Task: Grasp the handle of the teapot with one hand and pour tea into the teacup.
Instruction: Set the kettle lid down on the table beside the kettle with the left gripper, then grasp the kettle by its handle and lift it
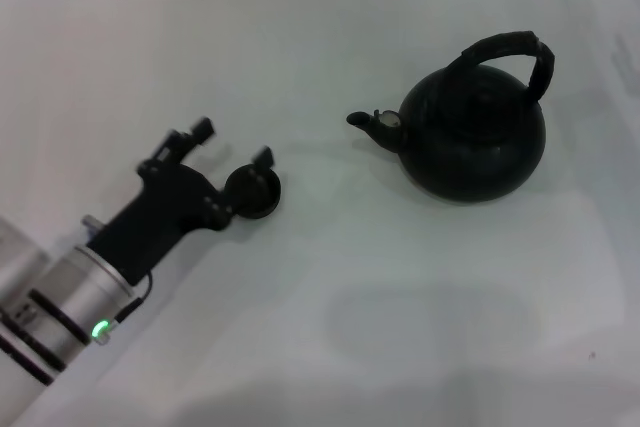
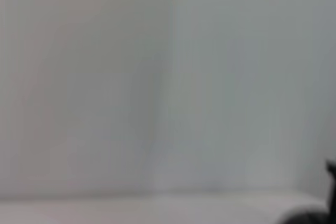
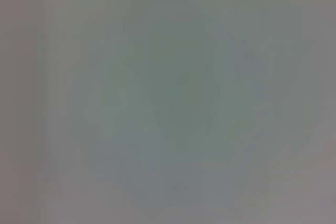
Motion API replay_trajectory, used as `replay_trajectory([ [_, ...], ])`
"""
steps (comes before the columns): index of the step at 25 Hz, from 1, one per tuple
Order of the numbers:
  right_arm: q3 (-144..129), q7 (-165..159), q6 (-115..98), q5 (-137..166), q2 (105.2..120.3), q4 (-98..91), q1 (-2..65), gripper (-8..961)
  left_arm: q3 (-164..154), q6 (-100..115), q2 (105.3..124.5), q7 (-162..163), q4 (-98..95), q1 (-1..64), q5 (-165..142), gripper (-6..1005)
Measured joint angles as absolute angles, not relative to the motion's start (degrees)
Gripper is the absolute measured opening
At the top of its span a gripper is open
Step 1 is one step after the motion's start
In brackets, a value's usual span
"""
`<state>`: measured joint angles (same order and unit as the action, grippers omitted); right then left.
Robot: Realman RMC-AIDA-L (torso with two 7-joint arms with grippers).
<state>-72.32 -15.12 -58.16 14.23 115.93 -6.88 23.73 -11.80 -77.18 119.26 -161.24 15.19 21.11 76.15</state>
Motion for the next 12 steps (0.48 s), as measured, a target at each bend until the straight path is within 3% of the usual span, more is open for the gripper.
replay_trajectory([
  [12, -72.7, -27.6, -59.1, 7.9, 115.41, -8.0, 20.7, 662, 0.6, -90.6, 119.17, -157.9, 10.9, 13.0, 78.3, 893],
])
